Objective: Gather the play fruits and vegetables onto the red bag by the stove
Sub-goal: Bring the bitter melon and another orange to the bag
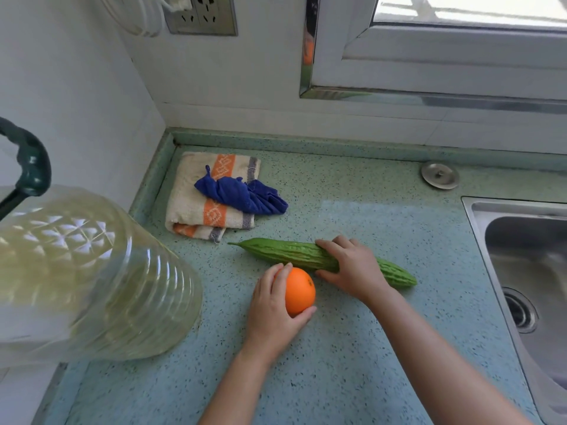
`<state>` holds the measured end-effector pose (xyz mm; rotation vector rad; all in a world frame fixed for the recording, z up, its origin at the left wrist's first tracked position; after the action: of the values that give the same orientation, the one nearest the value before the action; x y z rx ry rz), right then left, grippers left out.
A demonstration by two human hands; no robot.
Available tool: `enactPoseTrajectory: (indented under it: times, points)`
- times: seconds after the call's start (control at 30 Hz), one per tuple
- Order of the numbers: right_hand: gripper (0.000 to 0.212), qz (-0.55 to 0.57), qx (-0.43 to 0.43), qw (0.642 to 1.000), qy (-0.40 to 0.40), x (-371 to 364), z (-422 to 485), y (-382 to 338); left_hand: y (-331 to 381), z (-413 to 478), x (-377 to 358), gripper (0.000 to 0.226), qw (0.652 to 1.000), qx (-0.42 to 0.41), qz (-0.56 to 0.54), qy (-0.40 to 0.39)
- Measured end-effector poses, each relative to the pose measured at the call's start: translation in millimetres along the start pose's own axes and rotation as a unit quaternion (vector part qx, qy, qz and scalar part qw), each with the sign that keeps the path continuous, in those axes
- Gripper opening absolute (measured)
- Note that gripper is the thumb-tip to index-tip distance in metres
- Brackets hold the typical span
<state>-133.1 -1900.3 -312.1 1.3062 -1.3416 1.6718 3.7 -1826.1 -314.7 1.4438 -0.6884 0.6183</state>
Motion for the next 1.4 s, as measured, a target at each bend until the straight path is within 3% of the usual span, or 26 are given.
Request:
enactPoseTrajectory:
  times: [0.43, 0.9, 1.4]
  points:
    - [0.054, 0.132, -0.117, 0.984, 0.014, 22, -45, 6, 10, -26, 36, 0.078, 0.977, 0.098, -0.178, 0.060]
    - [0.052, 0.186, -0.053, 0.975, 0.107, 118, -107, -14, 77, -90, 70, 0.075, 0.944, 0.070, -0.288, 0.142]
    - [0.055, 0.174, 0.059, 0.980, 0.074, 160, -237, -8, 159, -236, 42, 0.074, 0.920, 0.115, -0.269, 0.262]
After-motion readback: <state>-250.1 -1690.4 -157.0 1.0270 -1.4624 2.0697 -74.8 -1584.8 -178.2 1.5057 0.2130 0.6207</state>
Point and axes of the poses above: each hand's wrist, its own z-axis towards the middle knuckle, its own x-axis out of the back of the hand, y = z × x, the point moved 10 cm from there along z, towards the middle knuckle, and after that the axes turned 1 degree about z, right-handed, at the moved point
